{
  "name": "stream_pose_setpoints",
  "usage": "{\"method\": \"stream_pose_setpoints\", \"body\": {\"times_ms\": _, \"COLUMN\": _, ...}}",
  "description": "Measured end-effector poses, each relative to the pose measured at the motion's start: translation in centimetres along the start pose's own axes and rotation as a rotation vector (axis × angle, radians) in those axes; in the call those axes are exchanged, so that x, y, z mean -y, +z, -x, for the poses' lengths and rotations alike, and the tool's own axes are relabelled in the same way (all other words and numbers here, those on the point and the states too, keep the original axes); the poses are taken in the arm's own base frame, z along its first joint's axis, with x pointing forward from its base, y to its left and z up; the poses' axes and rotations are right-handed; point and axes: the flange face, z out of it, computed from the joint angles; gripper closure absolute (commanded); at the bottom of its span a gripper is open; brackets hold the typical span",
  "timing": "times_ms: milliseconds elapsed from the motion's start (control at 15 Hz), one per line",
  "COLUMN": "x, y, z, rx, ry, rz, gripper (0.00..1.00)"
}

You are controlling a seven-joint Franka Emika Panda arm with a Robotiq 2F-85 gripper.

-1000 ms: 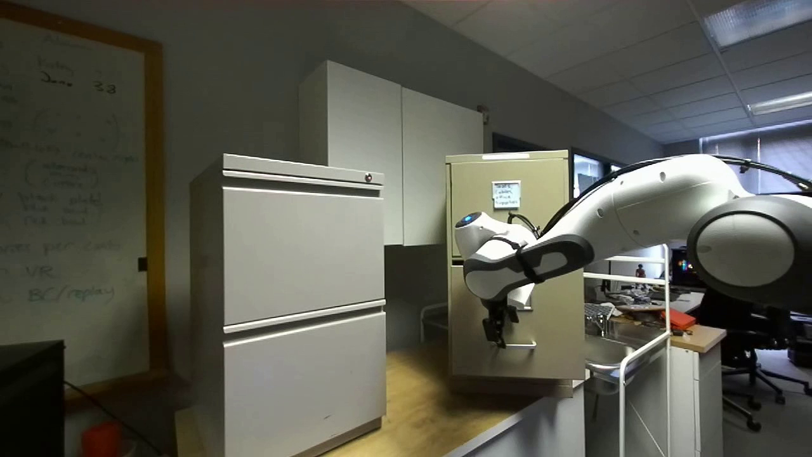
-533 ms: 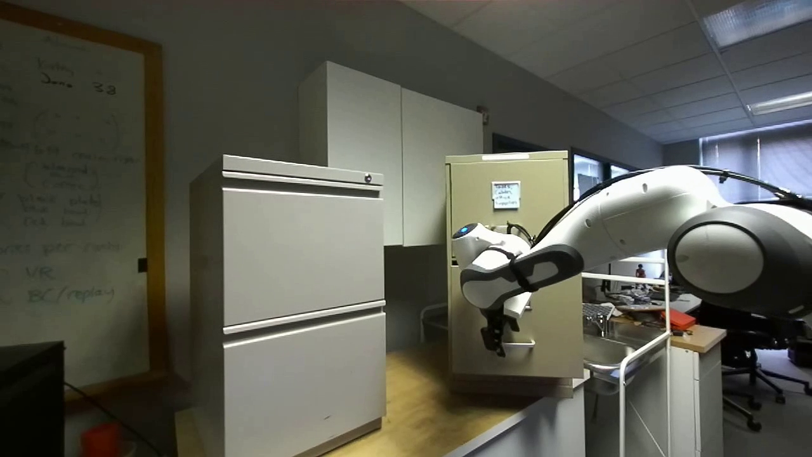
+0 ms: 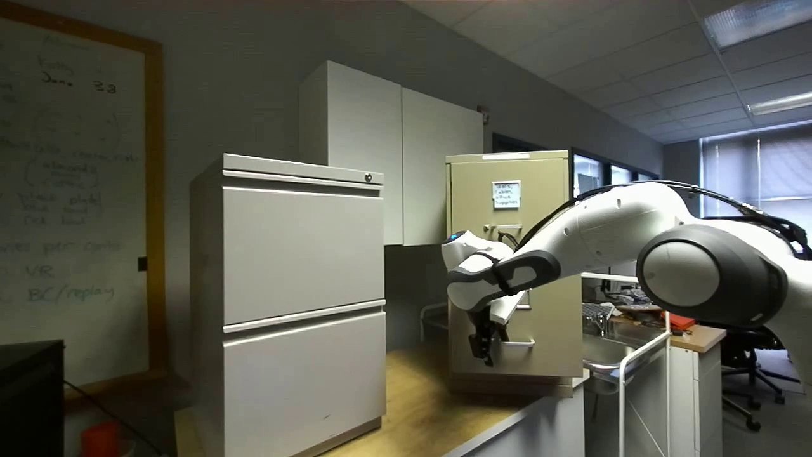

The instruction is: Open the lower drawer of the file cabinet on the right

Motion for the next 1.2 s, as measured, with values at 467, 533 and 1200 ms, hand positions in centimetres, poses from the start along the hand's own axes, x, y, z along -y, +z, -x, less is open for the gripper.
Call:
{"method": "stream_pose_setpoints", "body": {"times_ms": 467, "x": -0.4, "y": 0.2, "z": -0.4, "rx": 0.032, "ry": -0.053, "rz": -0.014, "gripper": 0.0}}
{"method": "stream_pose_setpoints", "body": {"times_ms": 533, "x": -0.4, "y": 0.1, "z": -0.3, "rx": 0.032, "ry": -0.067, "rz": -0.015, "gripper": 0.0}}
{"method": "stream_pose_setpoints", "body": {"times_ms": 1200, "x": 0.0, "y": -1.6, "z": 1.7, "rx": 0.004, "ry": -0.19, "rz": 0.002, "gripper": 0.74}}
